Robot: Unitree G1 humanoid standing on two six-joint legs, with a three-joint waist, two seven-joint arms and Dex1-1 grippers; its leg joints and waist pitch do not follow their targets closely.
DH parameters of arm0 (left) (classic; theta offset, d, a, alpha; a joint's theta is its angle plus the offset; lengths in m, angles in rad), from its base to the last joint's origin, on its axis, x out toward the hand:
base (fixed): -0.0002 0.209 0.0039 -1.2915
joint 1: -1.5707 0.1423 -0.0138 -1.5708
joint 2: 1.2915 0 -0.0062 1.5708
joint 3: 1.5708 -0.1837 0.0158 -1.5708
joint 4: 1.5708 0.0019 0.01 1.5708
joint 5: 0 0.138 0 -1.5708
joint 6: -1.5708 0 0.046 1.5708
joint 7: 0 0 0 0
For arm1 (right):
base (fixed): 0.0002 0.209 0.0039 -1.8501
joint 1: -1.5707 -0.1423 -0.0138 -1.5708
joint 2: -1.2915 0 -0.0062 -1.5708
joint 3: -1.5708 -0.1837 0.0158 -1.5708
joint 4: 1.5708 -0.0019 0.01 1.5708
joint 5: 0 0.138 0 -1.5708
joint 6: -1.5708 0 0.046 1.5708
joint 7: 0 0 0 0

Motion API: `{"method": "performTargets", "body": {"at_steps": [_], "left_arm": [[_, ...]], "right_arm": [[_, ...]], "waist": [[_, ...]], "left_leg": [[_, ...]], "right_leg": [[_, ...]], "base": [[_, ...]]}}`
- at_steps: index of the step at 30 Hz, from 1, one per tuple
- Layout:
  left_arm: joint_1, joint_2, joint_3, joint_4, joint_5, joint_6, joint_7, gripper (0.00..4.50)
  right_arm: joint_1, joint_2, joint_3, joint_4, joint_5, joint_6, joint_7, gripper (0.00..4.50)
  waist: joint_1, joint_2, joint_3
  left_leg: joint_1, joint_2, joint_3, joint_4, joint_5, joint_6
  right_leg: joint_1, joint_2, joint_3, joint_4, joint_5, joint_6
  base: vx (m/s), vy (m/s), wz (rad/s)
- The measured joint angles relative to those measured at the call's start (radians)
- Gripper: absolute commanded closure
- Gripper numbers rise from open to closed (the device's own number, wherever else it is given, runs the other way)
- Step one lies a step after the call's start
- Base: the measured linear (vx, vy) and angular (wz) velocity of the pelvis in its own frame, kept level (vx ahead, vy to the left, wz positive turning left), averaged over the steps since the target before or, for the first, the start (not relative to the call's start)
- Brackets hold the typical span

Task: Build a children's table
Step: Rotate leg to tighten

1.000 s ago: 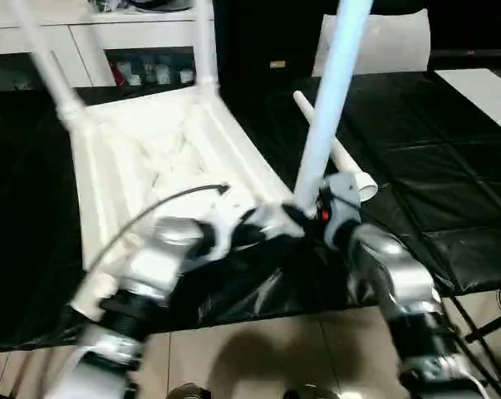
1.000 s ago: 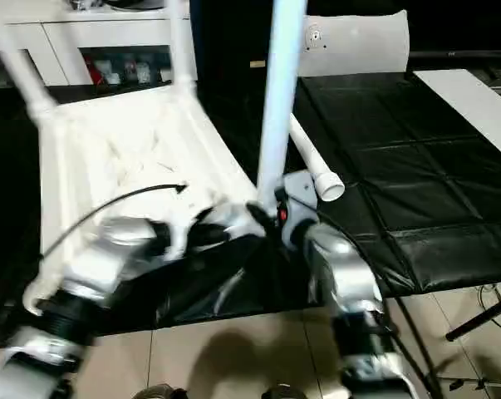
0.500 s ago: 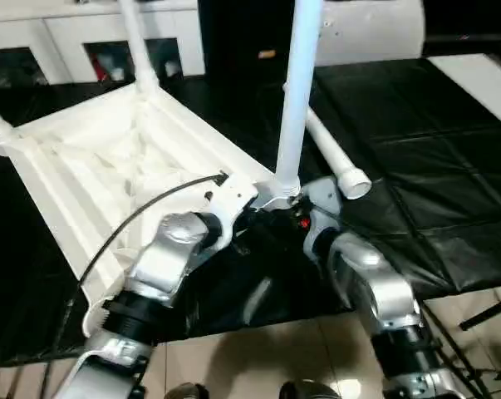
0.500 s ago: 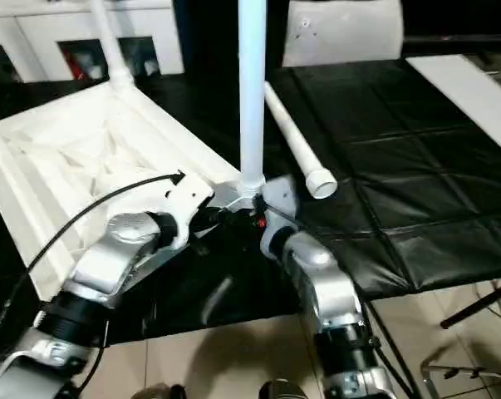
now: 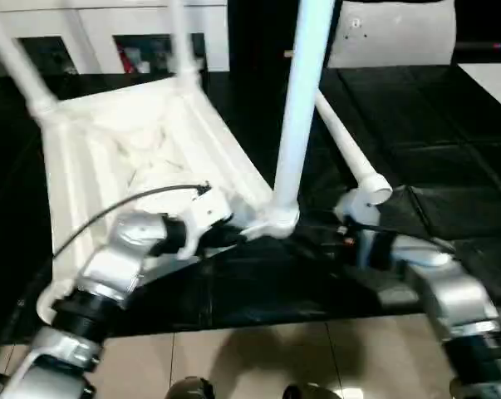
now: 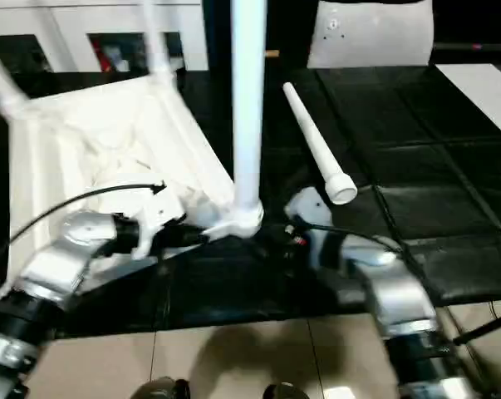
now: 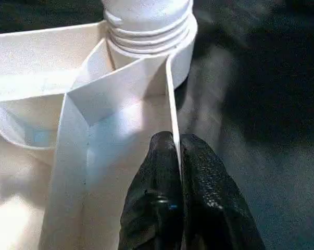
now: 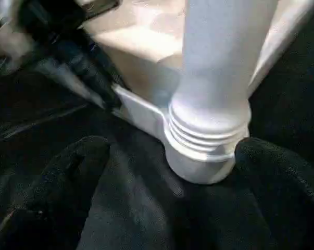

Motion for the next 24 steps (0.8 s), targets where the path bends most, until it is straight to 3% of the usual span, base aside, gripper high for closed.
{"method": "performTargets", "body": {"at_steps": [6,7,18,24], "left_arm": [[-0.013,0.037,-0.036,0.009,-0.016,-0.046,-0.134,4.50],[-0.014,0.042,-0.043,0.009,-0.019,-0.052,-0.154,4.50],[-0.047,0.054,-0.088,0.053,-0.024,-0.124,-0.261,4.50],[-0.050,0.054,-0.091,0.060,-0.024,-0.140,-0.266,4.50]], "right_arm": [[-0.011,-0.019,0.020,0.002,-0.001,-0.015,0.056,0.04],[-0.018,-0.023,0.025,0.003,-0.001,-0.023,0.065,0.31],[-0.044,-0.023,0.085,0.066,0.009,-0.075,0.186,1.01],[-0.061,-0.022,0.097,0.092,0.009,-0.107,0.207,1.68]], "waist": [[0.015,-0.001,0.000],[0.015,-0.001,0.000],[0.019,-0.003,-0.001],[0.021,-0.005,-0.002]], "left_leg": [[0.000,0.000,0.002,0.001,0.000,0.000],[0.000,0.000,0.002,0.001,0.000,0.000],[0.000,0.000,0.002,0.005,0.000,0.000],[0.000,0.000,0.002,0.005,0.000,0.000]], "right_leg": [[0.000,-0.001,0.000,0.000,0.000,0.000],[0.000,-0.002,0.000,0.001,0.000,0.000],[0.001,-0.002,0.000,0.004,0.000,0.000],[0.001,-0.002,0.000,0.004,0.000,0.000]], "base": [[0.000,0.000,0.00],[0.000,0.000,0.00],[0.000,0.000,0.00],[0.000,0.000,0.00]]}}
